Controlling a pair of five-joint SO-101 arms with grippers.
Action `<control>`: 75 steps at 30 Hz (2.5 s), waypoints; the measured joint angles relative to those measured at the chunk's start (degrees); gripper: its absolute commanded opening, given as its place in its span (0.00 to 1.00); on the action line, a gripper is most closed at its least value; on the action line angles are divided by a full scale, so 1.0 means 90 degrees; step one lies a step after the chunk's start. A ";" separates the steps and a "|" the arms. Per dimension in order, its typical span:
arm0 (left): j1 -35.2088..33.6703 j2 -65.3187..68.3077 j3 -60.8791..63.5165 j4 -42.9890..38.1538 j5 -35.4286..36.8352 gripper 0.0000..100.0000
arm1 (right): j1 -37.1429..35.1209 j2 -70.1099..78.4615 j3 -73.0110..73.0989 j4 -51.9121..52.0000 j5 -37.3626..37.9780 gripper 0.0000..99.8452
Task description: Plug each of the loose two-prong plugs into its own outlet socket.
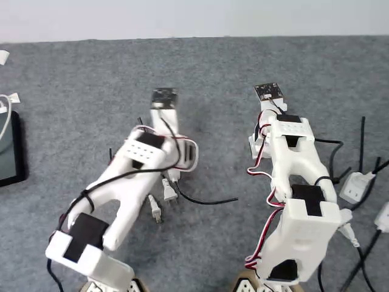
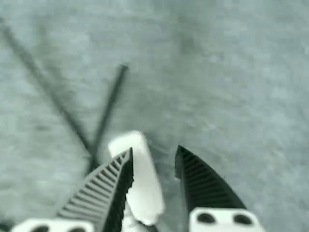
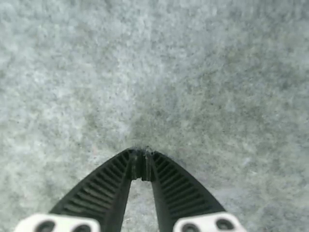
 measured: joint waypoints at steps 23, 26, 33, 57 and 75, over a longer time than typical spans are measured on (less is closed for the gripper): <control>-0.0576 0.0156 -0.0049 0.0469 0.0049 0.16 | 0.0000 0.0000 0.0000 0.0000 0.0000 0.01; -0.0928 0.0205 -0.0195 0.0625 0.0049 0.26 | 0.0000 0.0000 0.0000 0.0000 0.0000 0.01; -0.1407 -0.0352 -0.0020 0.0938 0.0029 0.32 | 0.0000 0.0000 0.0000 0.0000 0.0000 0.01; -0.0303 -0.1280 0.0703 0.0938 0.0020 0.29 | 0.0000 0.0000 0.0000 0.0000 0.0000 0.01; -0.0488 0.0156 0.0274 0.0781 0.0010 0.09 | 0.0000 0.0000 0.0000 0.0000 0.0000 0.01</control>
